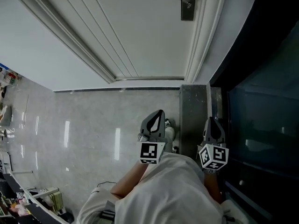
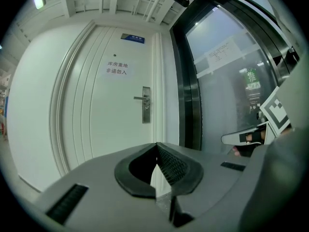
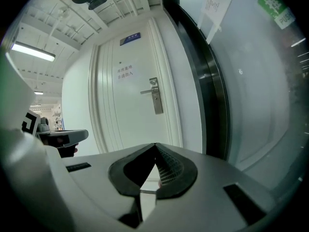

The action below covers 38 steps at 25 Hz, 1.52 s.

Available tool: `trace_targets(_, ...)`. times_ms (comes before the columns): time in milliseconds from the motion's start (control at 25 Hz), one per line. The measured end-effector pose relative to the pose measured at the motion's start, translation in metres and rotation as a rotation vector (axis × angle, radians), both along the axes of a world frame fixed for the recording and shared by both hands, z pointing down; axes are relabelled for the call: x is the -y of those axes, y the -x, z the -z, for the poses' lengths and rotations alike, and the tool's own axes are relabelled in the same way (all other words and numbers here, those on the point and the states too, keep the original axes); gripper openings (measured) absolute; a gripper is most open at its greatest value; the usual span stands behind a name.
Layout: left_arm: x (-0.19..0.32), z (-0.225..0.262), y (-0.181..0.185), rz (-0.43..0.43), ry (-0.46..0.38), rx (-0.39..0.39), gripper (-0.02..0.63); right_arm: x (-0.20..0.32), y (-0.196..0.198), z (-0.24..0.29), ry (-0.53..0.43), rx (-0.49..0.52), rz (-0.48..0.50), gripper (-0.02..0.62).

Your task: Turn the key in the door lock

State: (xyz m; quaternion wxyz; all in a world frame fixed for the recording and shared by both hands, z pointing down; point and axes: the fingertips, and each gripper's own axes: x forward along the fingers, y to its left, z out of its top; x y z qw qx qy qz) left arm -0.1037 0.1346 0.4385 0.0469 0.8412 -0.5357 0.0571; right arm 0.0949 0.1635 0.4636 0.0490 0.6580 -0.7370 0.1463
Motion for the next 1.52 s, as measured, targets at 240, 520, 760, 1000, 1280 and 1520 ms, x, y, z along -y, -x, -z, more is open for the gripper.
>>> trace_targets(240, 0.054, -0.012, -0.029, -0.037, 0.008, -0.010, 0.009, 0.040, -0.029, -0.007, 0.011, -0.028, -0.044, 0.002)
trace_targets(520, 0.133, -0.004, -0.043, 0.007, -0.002, -0.008, 0.009, 0.103, -0.049, -0.002, 0.018, -0.028, -0.071, 0.002)
trace_targets(760, 0.198, 0.006, -0.064, -0.027, -0.025, 0.000, 0.009, 0.163, -0.046, 0.014, -0.018, -0.042, -0.047, 0.002)
trace_targets(1000, 0.246, 0.024, -0.078, -0.082, -0.077, -0.002, 0.009, 0.218, -0.051, 0.028, -0.051, -0.051, -0.069, 0.002)
trace_targets(1280, 0.272, 0.033, -0.080, -0.122, -0.106, 0.018, 0.009, 0.230, -0.045, 0.028, -0.060, -0.071, -0.105, 0.002)
trace_targets(1520, 0.299, 0.060, -0.089, -0.099, -0.181, 0.088, 0.009, 0.235, -0.039, 0.035, -0.058, -0.106, -0.094, 0.002)
